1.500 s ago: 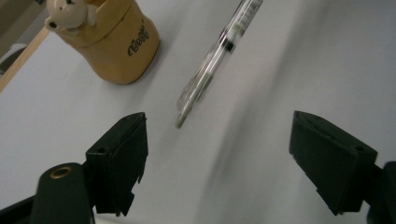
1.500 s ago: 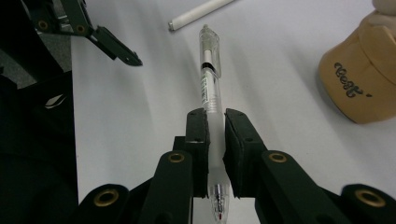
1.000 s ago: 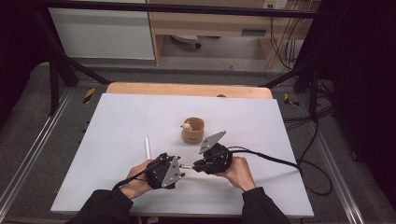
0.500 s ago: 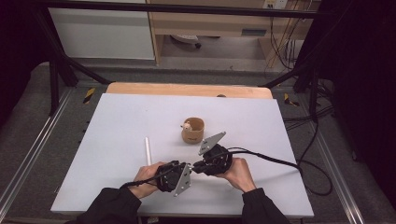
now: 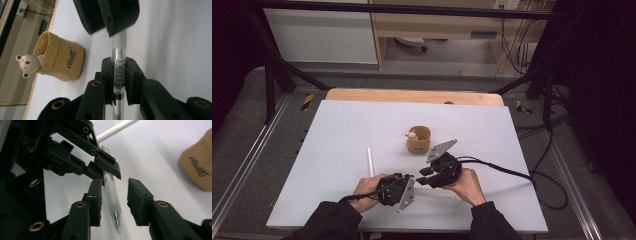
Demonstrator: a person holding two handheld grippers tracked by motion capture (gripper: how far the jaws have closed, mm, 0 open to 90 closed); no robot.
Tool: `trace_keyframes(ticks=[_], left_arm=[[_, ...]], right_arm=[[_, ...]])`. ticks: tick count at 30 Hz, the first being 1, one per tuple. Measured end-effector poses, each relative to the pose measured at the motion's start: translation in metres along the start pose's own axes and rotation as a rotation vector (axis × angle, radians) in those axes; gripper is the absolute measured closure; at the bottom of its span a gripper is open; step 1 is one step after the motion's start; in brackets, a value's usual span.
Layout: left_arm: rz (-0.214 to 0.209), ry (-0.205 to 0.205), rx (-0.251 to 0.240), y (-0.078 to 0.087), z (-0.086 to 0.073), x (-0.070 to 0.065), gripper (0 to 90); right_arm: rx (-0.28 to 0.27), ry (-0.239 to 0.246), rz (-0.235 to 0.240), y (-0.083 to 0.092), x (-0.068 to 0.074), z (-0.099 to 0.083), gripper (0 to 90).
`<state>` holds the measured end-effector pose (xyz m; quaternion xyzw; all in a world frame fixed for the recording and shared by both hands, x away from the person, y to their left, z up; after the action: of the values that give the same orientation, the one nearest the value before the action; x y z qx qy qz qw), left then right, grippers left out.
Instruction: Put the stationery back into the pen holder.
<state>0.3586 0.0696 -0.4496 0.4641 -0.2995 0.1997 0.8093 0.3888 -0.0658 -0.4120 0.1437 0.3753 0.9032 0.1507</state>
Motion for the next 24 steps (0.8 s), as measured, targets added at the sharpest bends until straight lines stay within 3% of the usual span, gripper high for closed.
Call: trace_keyframes(ticks=[6, 15, 18, 24], left_arm=[[0.002, 0.055, 0.019, 0.0, -0.007, 0.003, 78.7], [-0.02, 0.161, 0.035, 0.001, -0.018, 0.005, 78.7], [-0.02, 0.203, 0.032, 0.002, -0.019, 0.008, 78.6], [-0.028, 0.284, 0.033, 0.004, -0.02, 0.013, 78.6]], right_arm=[[-0.03, 0.001, -0.083, 0.009, -0.007, 0.0, 42.2], [-0.114, -0.126, -0.172, 0.017, -0.027, -0.013, 13.7], [-0.119, -0.151, -0.197, 0.018, -0.032, -0.018, 7.5], [-0.155, -0.203, -0.243, 0.025, -0.039, -0.027, 4.0]])
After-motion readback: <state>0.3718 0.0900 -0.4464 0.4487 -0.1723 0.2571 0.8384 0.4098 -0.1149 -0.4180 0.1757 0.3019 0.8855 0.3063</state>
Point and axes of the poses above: each handheld gripper's, and its own axes: y roughly backward along the jaws, z roughly out of its top, x roughly to its left, the point moved 5 cm from there along -y, roughly forward along the jaws, and after that the axes turned 4 degrees about -y, right-handed, at the moved point
